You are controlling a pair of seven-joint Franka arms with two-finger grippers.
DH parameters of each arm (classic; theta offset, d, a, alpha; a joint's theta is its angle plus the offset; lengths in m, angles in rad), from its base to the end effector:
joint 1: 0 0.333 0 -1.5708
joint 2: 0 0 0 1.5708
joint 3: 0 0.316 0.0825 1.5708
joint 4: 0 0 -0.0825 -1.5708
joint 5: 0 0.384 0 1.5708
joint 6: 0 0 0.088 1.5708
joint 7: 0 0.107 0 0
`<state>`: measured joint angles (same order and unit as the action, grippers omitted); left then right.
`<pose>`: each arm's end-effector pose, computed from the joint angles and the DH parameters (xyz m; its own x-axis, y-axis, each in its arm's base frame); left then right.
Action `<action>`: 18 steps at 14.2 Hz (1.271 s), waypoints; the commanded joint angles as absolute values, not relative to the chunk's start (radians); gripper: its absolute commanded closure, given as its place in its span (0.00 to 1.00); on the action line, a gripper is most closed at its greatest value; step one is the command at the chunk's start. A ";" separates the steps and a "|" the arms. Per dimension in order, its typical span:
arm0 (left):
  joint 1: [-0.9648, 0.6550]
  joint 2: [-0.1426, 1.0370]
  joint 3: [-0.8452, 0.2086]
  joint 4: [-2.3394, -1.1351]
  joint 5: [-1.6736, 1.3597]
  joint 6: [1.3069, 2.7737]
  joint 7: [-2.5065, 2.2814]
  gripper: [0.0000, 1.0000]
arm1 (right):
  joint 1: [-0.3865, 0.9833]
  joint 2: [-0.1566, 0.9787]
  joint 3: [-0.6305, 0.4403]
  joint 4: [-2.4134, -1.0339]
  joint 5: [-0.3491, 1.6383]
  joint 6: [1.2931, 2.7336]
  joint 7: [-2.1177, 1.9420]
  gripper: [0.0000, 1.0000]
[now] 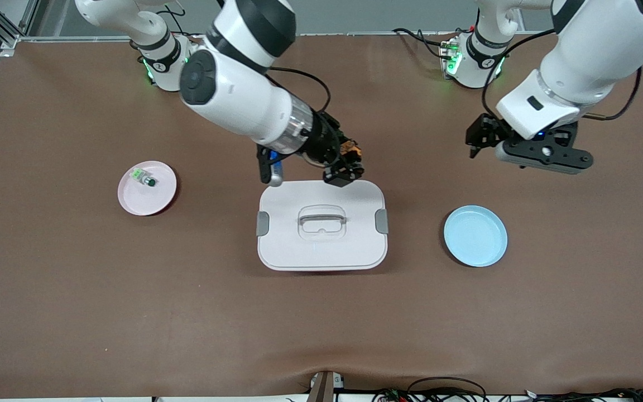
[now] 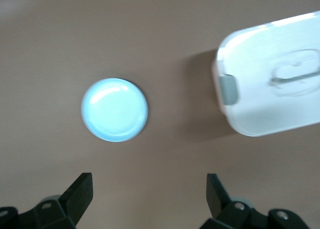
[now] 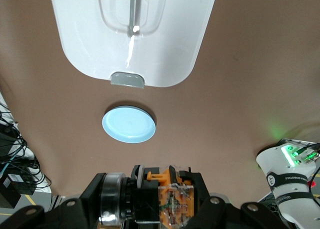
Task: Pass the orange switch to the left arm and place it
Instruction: 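Lift the switch with the right gripper and carry it over the box, then hold the switch with the right gripper while the left gripper grasps it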
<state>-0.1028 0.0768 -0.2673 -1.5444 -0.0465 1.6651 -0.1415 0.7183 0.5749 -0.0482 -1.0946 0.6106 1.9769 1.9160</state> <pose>0.5469 -0.2107 0.6035 0.9746 -0.2208 0.0365 -0.2229 -0.9721 0.0725 0.5570 0.5019 0.5330 0.1548 -0.7871 -0.5971 -0.9856 -0.1650 -0.0381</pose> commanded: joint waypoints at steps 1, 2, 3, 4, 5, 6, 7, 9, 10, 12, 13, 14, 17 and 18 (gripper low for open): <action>-0.074 0.066 -0.276 -1.552 -0.197 1.667 -0.146 0.00 | 0.750 0.660 -0.071 -0.976 0.618 1.973 1.973 1.00; -0.058 0.061 -0.276 -1.554 -0.234 1.667 -0.146 0.00 | 0.752 0.660 -0.069 -0.976 0.618 1.973 1.973 1.00; -0.045 0.060 -0.278 -1.558 -0.270 1.667 -0.149 0.00 | 0.756 0.661 -0.071 -0.976 0.617 1.976 1.986 1.00; -0.040 0.058 -0.276 -1.578 -0.328 1.674 -0.161 0.00 | 0.762 0.667 -0.072 -0.974 0.615 1.980 1.996 1.00; -0.035 0.048 -0.276 -1.615 -0.378 1.705 -0.179 0.00 | 0.765 0.667 -0.072 -0.974 0.615 1.994 2.003 1.00; -0.017 0.029 -0.278 -1.664 -0.420 1.754 -0.184 0.00 | 0.765 0.667 -0.072 -0.973 0.615 2.002 2.006 1.00; -0.009 0.008 -0.278 -1.722 -0.487 1.817 -0.183 0.00 | 0.765 0.667 -0.072 -0.971 0.615 2.002 2.008 1.00; -0.011 -0.038 -0.279 -1.825 -0.640 1.928 -0.184 0.00 | 0.765 0.667 -0.072 -0.968 0.615 2.002 2.026 1.00; -0.012 -0.055 -0.279 -1.857 -0.703 1.968 -0.184 0.00 | 0.765 0.667 -0.072 -0.963 0.615 2.002 2.034 1.00; -0.018 -0.058 -0.293 -1.867 -0.733 1.999 -0.183 0.00 | 0.765 0.666 -0.072 -0.962 0.615 1.999 2.037 1.00; -0.018 -0.055 -0.314 -1.868 -0.736 2.019 -0.183 0.00 | 0.765 0.667 -0.072 -0.962 0.615 1.999 2.037 1.00; -0.020 -0.048 -0.336 -1.870 -0.738 2.046 -0.183 0.00 | 0.765 0.667 -0.074 -0.960 0.615 1.999 2.040 1.00; -0.020 -0.028 -0.382 -1.876 -0.742 2.105 -0.175 0.05 | 0.773 0.667 -0.074 -0.957 0.614 1.997 2.057 1.00; -0.021 -0.025 -0.383 -1.876 -0.742 2.106 -0.169 0.07 | 0.773 0.667 -0.074 -0.954 0.614 1.999 2.057 1.00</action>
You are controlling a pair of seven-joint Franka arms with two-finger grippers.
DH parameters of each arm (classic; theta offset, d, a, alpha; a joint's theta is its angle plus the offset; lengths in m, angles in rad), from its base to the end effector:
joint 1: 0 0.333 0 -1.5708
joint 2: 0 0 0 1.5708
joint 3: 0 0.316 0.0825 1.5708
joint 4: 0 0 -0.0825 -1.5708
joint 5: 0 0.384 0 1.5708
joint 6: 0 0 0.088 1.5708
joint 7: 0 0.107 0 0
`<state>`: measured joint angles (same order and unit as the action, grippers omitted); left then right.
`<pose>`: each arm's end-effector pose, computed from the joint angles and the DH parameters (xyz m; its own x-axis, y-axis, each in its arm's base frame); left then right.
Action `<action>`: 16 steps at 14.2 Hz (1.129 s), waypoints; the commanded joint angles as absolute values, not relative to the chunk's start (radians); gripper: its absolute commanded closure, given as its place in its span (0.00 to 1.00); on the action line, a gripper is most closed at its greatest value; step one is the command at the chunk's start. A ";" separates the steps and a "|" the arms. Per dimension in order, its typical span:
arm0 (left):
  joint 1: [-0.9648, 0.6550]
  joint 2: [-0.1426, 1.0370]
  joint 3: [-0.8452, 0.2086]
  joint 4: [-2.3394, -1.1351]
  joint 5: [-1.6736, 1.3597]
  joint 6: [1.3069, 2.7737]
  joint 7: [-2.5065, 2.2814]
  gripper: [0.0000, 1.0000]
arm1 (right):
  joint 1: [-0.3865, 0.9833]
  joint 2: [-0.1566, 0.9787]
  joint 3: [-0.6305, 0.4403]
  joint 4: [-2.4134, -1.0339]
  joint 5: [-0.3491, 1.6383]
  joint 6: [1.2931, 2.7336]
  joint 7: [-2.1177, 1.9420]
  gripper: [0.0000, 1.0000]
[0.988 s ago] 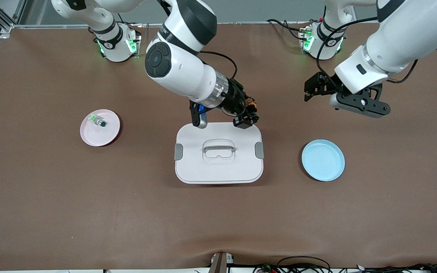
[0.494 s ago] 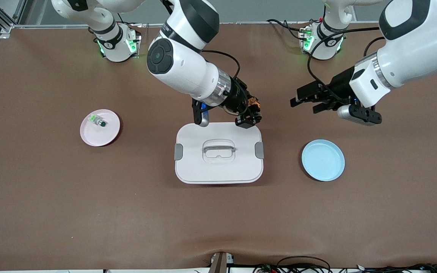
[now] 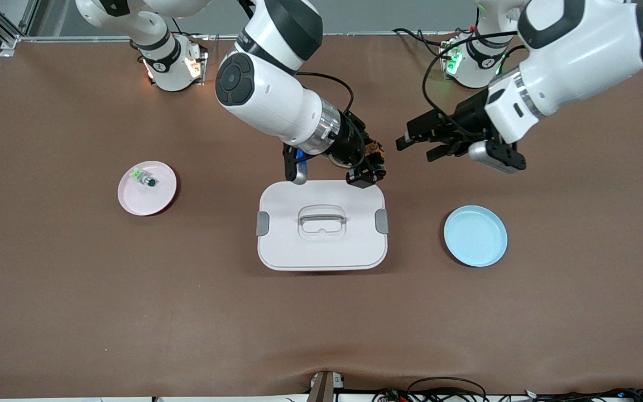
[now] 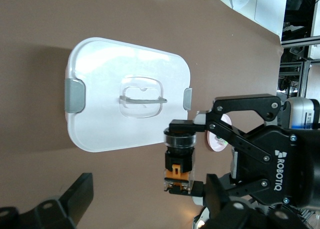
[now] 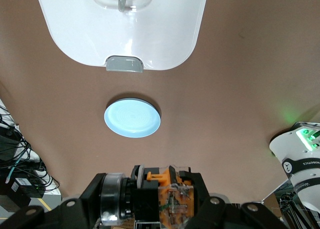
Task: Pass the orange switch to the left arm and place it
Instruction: 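Hold the switch with the right gripper while the left gripper grasps it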
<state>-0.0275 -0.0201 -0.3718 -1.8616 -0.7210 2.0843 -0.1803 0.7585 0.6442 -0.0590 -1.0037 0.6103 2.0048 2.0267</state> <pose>0.5237 -0.2585 0.5556 0.9974 0.0716 0.0087 0.0493 -0.7649 0.6423 0.5528 0.5311 0.5294 0.0853 -0.7868 -0.6112 -0.9953 -0.0960 -0.0153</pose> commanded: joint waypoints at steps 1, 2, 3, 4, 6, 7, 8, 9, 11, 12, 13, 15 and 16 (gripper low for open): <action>-0.028 -0.014 -0.385 -1.876 -0.742 2.117 -0.167 0.08 | 0.773 0.670 -0.074 -0.942 0.614 2.000 2.059 1.00; -0.034 -0.011 -0.394 -1.876 -0.744 2.131 -0.167 0.10 | 0.773 0.675 -0.074 -0.933 0.614 2.000 2.060 1.00; -0.034 -0.002 -0.405 -1.876 -0.744 2.147 -0.167 0.11 | 0.773 0.675 -0.074 -0.930 0.614 1.999 2.060 1.00; -0.034 0.005 -0.416 -1.876 -0.745 2.166 -0.167 0.13 | 0.772 0.675 -0.074 -0.925 0.614 1.999 2.060 1.00; -0.034 0.020 -0.434 -1.875 -0.774 2.203 -0.167 0.13 | 0.772 0.673 -0.074 -0.923 0.614 1.993 2.060 1.00; -0.034 0.023 -0.443 -1.875 -0.794 2.219 -0.167 0.13 | 0.772 0.673 -0.074 -0.922 0.614 1.997 2.060 1.00; -0.034 0.025 -0.448 -1.875 -0.799 2.235 -0.167 0.15 | 0.772 0.673 -0.074 -0.917 0.614 1.999 2.069 1.00; -0.035 0.028 -0.449 -1.875 -0.801 2.241 -0.169 0.18 | 0.770 0.673 -0.074 -0.913 0.614 2.000 2.074 1.00; -0.035 0.035 -0.452 -1.875 -0.801 2.241 -0.167 0.40 | 0.770 0.673 -0.074 -0.905 0.614 2.008 2.075 1.00; -0.034 0.035 -0.454 -1.875 -0.801 2.241 -0.166 0.58 | 0.769 0.675 -0.074 -0.904 0.614 2.016 2.085 1.00; -0.034 0.037 -0.454 -1.875 -0.801 2.241 -0.166 0.69 | 0.767 0.675 -0.074 -0.904 0.614 2.025 2.088 1.00; -0.032 0.038 -0.454 -1.873 -0.801 2.241 -0.166 0.99 | 0.767 0.675 -0.072 -0.904 0.615 2.034 2.088 1.00; -0.031 0.038 -0.454 -1.871 -0.801 2.241 -0.164 1.00 | 0.767 0.675 -0.072 -0.904 0.614 2.040 2.088 1.00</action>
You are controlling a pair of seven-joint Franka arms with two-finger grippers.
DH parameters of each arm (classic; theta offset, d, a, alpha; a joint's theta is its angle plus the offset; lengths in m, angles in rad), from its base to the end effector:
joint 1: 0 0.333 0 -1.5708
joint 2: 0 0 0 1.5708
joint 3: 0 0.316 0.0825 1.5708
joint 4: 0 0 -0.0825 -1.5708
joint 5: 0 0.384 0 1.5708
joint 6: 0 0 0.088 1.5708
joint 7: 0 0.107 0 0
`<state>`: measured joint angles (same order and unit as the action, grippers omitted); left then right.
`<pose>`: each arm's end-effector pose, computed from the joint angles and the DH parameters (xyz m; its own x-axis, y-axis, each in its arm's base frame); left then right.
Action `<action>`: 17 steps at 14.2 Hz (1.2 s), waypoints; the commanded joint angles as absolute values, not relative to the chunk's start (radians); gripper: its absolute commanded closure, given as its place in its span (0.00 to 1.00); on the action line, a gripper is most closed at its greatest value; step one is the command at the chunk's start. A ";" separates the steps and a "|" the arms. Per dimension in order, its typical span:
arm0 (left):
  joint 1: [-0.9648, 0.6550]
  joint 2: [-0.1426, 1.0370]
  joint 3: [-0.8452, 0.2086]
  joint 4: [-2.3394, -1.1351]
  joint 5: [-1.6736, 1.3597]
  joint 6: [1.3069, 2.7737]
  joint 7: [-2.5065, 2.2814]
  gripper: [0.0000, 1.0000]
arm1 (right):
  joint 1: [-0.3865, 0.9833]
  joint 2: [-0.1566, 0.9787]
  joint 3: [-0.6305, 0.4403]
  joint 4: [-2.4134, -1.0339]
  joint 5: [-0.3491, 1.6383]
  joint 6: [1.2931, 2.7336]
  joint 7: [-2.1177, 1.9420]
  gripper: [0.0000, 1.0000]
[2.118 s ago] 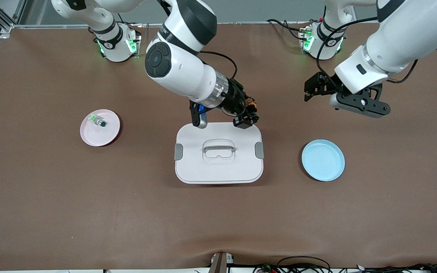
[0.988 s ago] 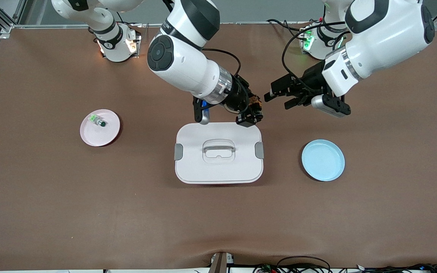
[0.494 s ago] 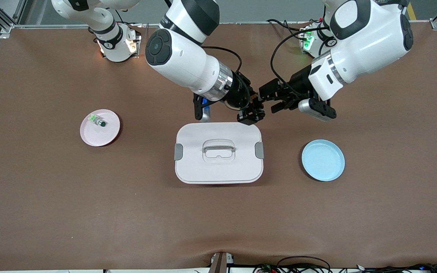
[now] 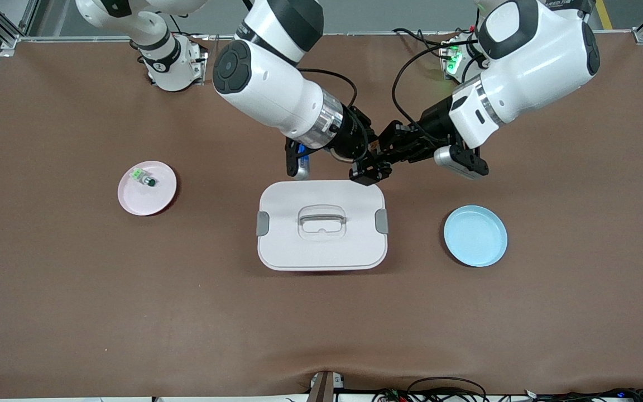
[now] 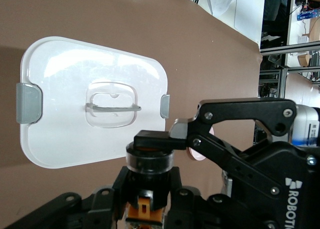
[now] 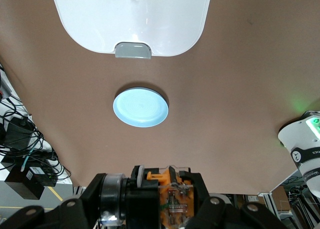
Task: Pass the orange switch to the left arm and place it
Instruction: 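Hold the switch with the right gripper while the left gripper grasps it, then open the right gripper while the left gripper carries the switch away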
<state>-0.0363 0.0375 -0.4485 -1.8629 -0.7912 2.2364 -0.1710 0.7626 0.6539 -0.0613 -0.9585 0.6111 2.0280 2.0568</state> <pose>0.5269 -0.2975 0.5384 0.9943 0.1016 0.0335 0.0491 -0.7114 0.7010 0.5543 0.5342 0.5474 0.0752 -0.7684 -0.6356 -0.9971 -0.0629 -0.0419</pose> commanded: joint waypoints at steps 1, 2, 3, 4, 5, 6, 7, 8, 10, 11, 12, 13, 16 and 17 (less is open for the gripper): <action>-0.028 0.038 -0.454 -1.870 -0.798 2.240 -0.164 1.00 | 0.767 0.675 -0.072 -0.904 0.615 2.051 2.088 1.00; -0.023 0.038 -0.454 -1.870 -0.790 2.237 -0.163 1.00 | 0.767 0.675 -0.071 -0.904 0.615 2.065 2.088 1.00; -0.021 0.041 -0.453 -1.870 -0.784 2.235 -0.158 1.00 | 0.769 0.676 -0.071 -0.904 0.615 2.078 2.088 1.00; -0.018 0.049 -0.449 -1.868 -0.784 2.235 -0.135 1.00 | 0.770 0.676 -0.071 -0.904 0.615 2.086 2.088 0.60; -0.006 0.052 -0.448 -1.870 -0.784 2.233 -0.105 1.00 | 0.770 0.676 -0.071 -0.904 0.614 2.092 2.086 0.01; 0.012 0.061 -0.448 -1.868 -0.782 2.230 -0.071 1.00 | 0.766 0.675 -0.071 -0.904 0.614 2.100 2.085 0.00; 0.029 0.066 -0.446 -1.870 -0.776 2.227 -0.028 1.00 | 0.764 0.675 -0.071 -0.904 0.614 2.102 2.077 0.00; 0.058 0.072 -0.446 -1.868 -0.735 2.214 0.016 1.00 | 0.756 0.673 -0.069 -0.904 0.615 2.106 2.074 0.00; 0.095 0.089 -0.446 -1.858 -0.602 2.171 0.070 1.00 | 0.743 0.669 -0.071 -0.905 0.615 2.102 2.060 0.00; 0.107 0.104 -0.446 -1.852 -0.531 2.161 0.099 1.00 | 0.738 0.667 -0.071 -0.905 0.615 2.102 2.016 0.00; 0.109 0.112 -0.446 -1.850 -0.469 2.152 0.122 1.00 | 0.730 0.661 -0.072 -0.908 0.615 2.092 1.956 0.00; 0.112 0.126 -0.445 -1.847 -0.412 2.152 0.145 1.00 | 0.710 0.657 -0.071 -0.908 0.615 2.079 1.904 0.00; 0.123 0.173 -0.445 -1.845 -0.237 2.152 0.262 1.00 | 0.667 0.655 -0.075 -0.910 0.611 1.941 1.639 0.00; 0.129 0.199 -0.442 -1.836 -0.177 2.152 0.325 1.00 | 0.654 0.653 -0.074 -0.910 0.594 1.895 1.541 0.00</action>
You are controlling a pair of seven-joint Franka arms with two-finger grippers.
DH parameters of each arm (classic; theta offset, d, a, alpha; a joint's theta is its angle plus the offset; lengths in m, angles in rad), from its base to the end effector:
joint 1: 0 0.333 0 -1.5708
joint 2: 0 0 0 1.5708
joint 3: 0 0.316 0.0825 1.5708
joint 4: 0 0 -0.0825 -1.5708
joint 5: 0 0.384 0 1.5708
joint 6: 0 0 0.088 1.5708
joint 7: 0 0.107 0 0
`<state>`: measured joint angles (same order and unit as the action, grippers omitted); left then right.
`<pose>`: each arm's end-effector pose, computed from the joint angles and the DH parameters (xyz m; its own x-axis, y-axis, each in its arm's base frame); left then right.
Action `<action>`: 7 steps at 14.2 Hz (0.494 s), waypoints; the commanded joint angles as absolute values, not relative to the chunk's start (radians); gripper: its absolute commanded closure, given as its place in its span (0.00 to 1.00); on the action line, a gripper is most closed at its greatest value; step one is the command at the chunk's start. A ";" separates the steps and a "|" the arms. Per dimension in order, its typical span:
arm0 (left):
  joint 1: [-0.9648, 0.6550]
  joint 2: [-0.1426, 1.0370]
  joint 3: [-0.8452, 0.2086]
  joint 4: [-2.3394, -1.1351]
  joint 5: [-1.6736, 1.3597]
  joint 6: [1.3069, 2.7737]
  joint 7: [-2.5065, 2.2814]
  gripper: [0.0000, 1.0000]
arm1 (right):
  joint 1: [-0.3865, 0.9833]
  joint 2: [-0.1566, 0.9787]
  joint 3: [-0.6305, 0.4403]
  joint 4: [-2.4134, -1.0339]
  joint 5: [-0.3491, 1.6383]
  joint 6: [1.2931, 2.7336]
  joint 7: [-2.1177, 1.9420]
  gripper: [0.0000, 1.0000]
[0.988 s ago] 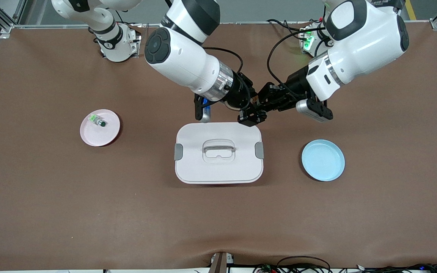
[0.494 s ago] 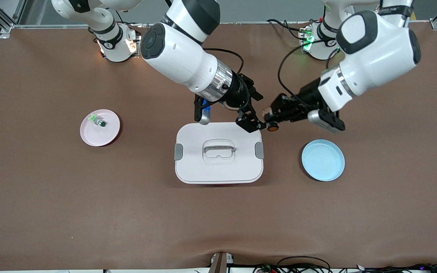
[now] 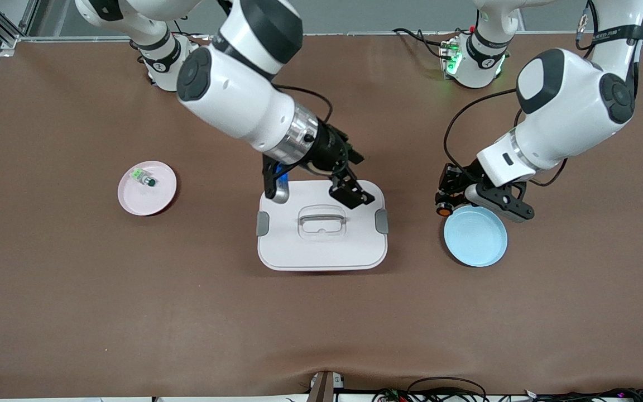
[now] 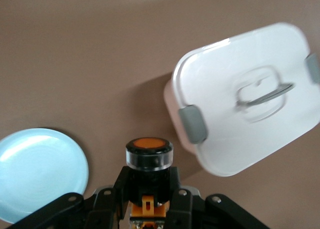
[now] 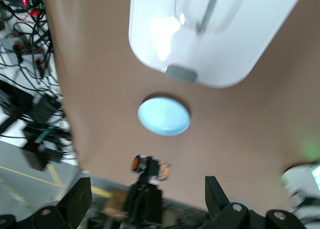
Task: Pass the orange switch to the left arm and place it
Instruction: 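Open the right gripper while the left gripper carries the switch away, then lower the switch onto the blue plate while the right gripper withdraws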
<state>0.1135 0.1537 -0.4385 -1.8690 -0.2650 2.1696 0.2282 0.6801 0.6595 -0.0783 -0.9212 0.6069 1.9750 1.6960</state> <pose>0.5811 -0.1951 0.4566 0.9091 -0.3669 0.1971 -0.4095 -0.8740 0.2616 0.5967 0.4822 0.5564 0.3747 -0.7337 -0.5668 -0.9266 -0.2747 -0.2569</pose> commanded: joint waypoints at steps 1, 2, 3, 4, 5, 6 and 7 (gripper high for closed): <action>0.152 0.230 -0.442 -1.826 -0.119 2.152 0.398 1.00 | 0.640 0.641 -0.072 -0.913 0.557 1.858 1.476 0.00; 0.170 0.262 -0.442 -1.818 -0.076 2.152 0.470 1.00 | 0.629 0.625 -0.071 -0.914 0.501 1.817 1.421 0.00; 0.185 0.290 -0.442 -1.818 -0.052 2.152 0.536 1.00 | 0.615 0.608 -0.069 -0.914 0.432 1.763 1.352 0.00; 0.205 0.320 -0.442 -1.810 -0.019 2.154 0.605 1.00 | 0.612 0.600 -0.069 -0.914 0.364 1.706 1.276 0.00; 0.216 0.352 -0.442 -1.792 0.030 2.154 0.662 1.00 | 0.606 0.592 -0.071 -0.914 0.309 1.644 1.187 0.00; 0.218 0.385 -0.442 -1.775 0.079 2.155 0.710 1.00 | 0.591 0.586 -0.071 -0.914 0.266 1.588 1.101 0.00; 0.218 0.417 -0.442 -1.755 0.122 2.158 0.754 1.00 | 0.575 0.575 -0.071 -0.916 0.229 1.544 1.013 0.00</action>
